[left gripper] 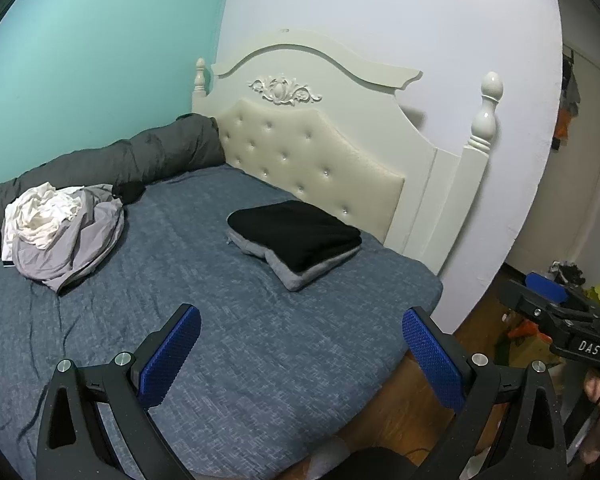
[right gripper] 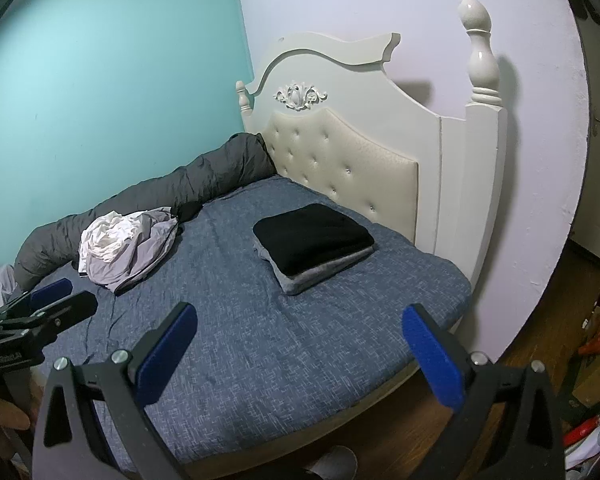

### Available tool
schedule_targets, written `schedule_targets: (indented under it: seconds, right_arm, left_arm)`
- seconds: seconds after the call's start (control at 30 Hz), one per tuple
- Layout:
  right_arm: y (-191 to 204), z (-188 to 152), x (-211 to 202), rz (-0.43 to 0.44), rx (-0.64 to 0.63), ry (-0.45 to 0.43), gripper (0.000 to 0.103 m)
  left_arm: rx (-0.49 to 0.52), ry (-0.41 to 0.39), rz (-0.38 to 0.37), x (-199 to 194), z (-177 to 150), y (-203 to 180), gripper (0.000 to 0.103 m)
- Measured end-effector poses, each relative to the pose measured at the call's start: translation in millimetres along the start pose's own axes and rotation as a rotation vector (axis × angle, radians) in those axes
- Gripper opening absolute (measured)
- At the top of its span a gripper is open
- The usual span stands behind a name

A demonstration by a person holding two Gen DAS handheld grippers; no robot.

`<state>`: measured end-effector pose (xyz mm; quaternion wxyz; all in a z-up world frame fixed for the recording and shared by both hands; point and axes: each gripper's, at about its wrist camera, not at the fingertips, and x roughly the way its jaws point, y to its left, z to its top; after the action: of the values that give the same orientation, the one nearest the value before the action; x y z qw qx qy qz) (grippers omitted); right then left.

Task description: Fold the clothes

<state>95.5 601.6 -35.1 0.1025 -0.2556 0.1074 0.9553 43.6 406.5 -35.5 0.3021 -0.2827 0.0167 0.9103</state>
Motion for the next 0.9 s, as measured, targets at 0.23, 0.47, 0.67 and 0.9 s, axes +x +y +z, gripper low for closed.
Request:
schedule_targets:
  seconds: [0.23, 0.47, 0.67, 0.9]
  right_arm:
    - [-0.1, 0.0, 1.0, 0.001, 0.001, 0.001, 0.103]
    - [-0.4, -0.8, 2.6, 0.003, 0.003, 0.007, 0.103]
    - [-0.7, -0.6, 3.3, 0.002, 0.005, 0.011, 0.103]
    - [-0.5, -0.1, 4.3, 0.005, 0.004, 0.012, 0.103]
  left_arm:
    - [0.01, 0.0, 0.002, -1.2, -1.3, -0.2, 0.103]
    - [0.007, -0.005, 0.005, -1.5, -1.1, 0.5, 0.103]
    - [0.007, -0.007, 0.002, -2.3, -0.2, 1.2, 0.103]
    - [0.002, 0.004, 0.012, -1.9, -0.1, 3.9, 0.103]
